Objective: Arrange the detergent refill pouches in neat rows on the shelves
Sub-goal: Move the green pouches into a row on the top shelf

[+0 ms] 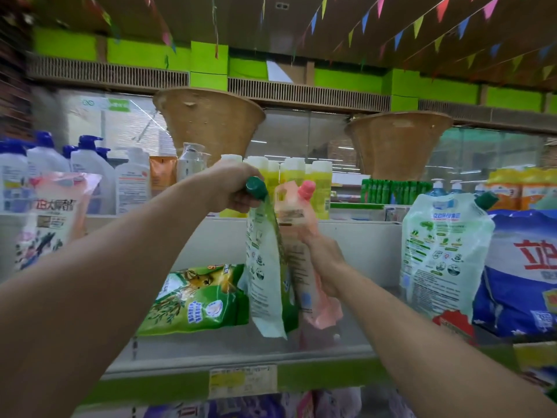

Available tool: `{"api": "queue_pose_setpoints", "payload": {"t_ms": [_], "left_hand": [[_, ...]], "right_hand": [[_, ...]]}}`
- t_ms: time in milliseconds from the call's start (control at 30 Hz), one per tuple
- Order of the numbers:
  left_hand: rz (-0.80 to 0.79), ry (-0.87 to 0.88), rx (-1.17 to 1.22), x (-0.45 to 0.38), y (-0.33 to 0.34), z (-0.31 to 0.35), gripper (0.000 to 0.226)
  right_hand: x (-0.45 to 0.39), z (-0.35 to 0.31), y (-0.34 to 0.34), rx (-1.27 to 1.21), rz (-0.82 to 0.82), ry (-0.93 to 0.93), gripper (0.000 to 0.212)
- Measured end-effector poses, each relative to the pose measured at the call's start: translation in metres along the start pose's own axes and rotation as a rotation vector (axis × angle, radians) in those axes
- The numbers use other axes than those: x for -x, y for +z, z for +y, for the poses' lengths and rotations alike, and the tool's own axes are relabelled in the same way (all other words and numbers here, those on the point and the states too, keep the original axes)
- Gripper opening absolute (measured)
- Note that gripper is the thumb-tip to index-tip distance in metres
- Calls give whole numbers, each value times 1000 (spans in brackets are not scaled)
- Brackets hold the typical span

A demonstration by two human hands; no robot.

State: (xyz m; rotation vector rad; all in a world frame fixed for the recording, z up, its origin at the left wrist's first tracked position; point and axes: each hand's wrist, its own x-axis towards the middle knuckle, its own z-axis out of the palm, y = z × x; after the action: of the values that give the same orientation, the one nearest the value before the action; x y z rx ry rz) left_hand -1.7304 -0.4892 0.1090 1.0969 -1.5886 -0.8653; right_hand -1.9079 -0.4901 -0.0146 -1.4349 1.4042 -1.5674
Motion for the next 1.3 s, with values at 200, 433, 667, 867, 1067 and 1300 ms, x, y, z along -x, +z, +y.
{"api": "queue_pose_setpoints", "payload": {"t_ms": [200, 433, 667, 867, 1067, 1300], "left_hand": [[13, 58, 254, 3, 17, -13, 25], [30, 124, 207, -5, 34, -18, 40], [118, 106, 85, -35, 23, -79, 21], [-402, -100, 254, -47, 31, -134, 44], [-444, 22, 532, -52, 22, -145, 42], [-379, 207, 648, -22, 28, -79, 38]], "right_hand": [[12, -10, 8, 102, 38, -182, 116], [61, -24, 6, 227, 416, -770, 59], [71, -24, 14, 761, 123, -410, 38], [70, -22, 13, 717, 234, -406, 59], [67, -24, 0, 518, 235, -395, 53], [73, -61, -41, 235, 253, -424, 54]]}}
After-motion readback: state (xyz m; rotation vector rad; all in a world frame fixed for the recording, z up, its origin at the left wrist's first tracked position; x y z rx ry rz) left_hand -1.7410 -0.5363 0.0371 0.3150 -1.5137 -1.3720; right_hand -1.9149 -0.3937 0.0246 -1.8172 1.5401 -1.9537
